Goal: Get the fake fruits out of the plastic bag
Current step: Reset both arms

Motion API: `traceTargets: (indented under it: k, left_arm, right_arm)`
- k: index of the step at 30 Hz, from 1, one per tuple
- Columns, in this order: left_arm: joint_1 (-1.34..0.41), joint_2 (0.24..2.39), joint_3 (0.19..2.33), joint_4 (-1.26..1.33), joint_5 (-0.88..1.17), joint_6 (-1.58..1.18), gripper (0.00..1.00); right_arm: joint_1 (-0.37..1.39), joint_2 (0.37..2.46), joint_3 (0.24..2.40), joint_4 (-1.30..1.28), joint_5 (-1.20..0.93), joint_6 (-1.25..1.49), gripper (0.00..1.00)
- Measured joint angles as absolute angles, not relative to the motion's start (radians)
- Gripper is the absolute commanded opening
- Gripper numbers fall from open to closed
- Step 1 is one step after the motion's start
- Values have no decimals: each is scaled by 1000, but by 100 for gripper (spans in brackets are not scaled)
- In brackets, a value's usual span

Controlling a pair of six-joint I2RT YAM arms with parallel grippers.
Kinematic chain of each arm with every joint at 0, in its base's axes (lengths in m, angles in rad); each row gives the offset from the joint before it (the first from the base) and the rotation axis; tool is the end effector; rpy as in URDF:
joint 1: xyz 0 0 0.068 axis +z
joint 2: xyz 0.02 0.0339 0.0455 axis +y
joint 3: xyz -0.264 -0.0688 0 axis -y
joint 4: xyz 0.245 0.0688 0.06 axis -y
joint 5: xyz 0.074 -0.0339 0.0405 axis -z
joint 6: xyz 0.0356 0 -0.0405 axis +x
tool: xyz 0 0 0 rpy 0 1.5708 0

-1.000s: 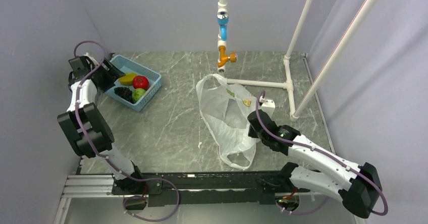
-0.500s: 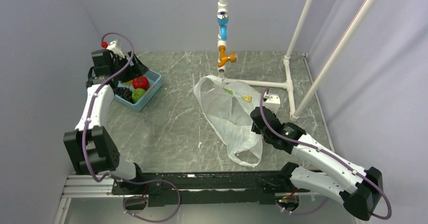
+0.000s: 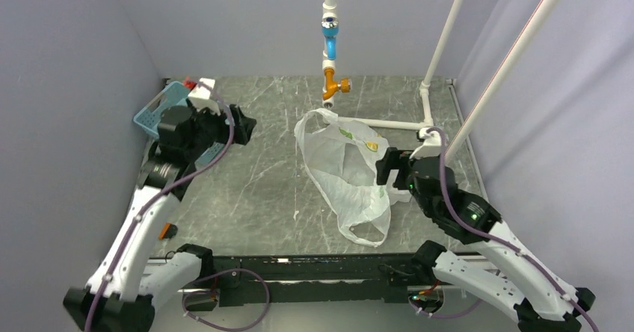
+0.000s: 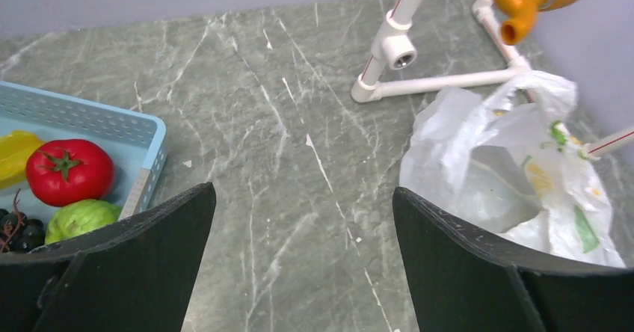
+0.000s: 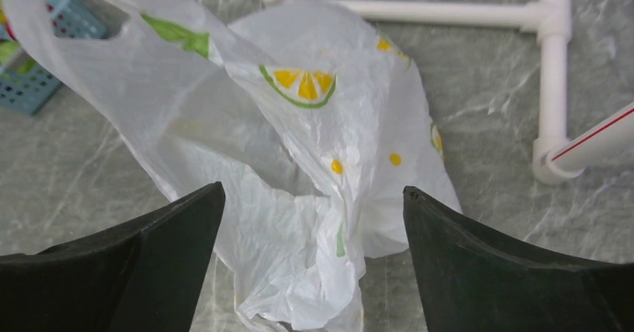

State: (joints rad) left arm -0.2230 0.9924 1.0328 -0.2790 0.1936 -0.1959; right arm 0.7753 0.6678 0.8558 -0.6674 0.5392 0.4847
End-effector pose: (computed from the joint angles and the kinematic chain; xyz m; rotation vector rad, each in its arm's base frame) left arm 0.2168 -0.0562 0.3787 0.1640 1.8228 -0.4715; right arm 0.1092 0.0814 0.3335 0.0416 1.9868 0.2635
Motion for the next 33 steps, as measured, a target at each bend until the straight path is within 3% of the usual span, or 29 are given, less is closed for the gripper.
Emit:
traceTargets:
  k: [6,11,18,33]
  left_arm:
    - [-231,714,945,-372,179,-253,99]
    - [-231,546,1025,-542,146,-271,99]
    - [-231,490,1235,-697,87,-281,99]
    - [-231,459,1391,-799,40,-302,99]
  right_arm:
    - [775,575,949,-675,575,378,100]
    - [775,524,1056,-682,641,296,100]
    - [775,521,1217,-710,756,228,100]
    - [774,503,1330,-712,804,185,100]
